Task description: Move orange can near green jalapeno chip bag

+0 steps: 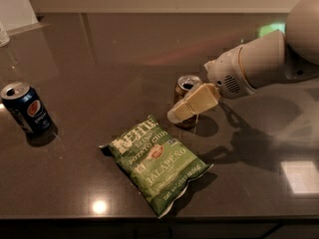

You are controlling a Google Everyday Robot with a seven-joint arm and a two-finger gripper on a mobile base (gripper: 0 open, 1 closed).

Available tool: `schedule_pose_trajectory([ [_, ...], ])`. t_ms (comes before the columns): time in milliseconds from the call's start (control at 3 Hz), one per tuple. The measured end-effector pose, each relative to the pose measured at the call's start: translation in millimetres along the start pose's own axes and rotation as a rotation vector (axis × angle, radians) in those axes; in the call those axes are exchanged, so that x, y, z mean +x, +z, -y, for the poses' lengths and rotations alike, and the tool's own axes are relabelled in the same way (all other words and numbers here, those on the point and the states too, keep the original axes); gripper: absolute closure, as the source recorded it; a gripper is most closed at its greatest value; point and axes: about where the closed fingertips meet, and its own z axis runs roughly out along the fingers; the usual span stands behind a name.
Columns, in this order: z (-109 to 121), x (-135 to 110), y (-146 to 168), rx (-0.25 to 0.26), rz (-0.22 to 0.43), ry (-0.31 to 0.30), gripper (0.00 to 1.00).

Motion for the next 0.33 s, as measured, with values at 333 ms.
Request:
schedule_pose_trajectory([
  [333,0.3,0.1,0.1,0.001,0.001,-0.001,0.0],
])
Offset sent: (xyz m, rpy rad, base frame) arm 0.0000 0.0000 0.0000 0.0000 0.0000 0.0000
